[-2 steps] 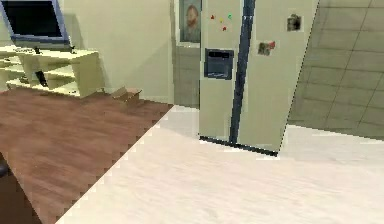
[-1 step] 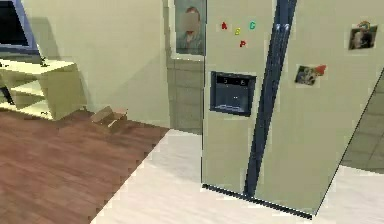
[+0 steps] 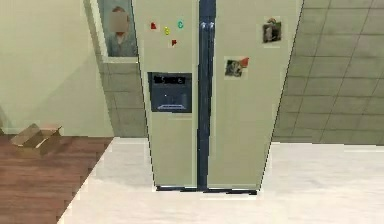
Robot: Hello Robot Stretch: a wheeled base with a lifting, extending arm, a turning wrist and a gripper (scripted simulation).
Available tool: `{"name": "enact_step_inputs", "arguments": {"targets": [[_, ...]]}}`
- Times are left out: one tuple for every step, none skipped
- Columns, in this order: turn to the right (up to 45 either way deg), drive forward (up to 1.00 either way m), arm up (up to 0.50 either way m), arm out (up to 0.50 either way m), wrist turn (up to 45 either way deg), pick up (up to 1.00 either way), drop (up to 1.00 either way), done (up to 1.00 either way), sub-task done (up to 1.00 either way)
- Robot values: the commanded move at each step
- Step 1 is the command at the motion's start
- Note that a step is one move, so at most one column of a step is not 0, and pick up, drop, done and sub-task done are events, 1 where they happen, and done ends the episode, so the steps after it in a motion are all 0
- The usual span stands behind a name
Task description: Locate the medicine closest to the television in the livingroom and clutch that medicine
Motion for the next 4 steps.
{"name": "enact_step_inputs", "arguments": {"targets": [[0.0, 0.05, 0.00, 0.00, 0.0, 0.00, 0.00, 0.00, 0.00], [-39.0, 0.00, 0.00, 0.00, 0.0, 0.00, 0.00, 0.00, 0.00], [0.0, 0.60, 0.00, 0.00, 0.0, 0.00, 0.00, 0.00, 0.00], [-45.0, 0.00, 0.00, 0.00, 0.0, 0.00, 0.00, 0.00, 0.00]]}}
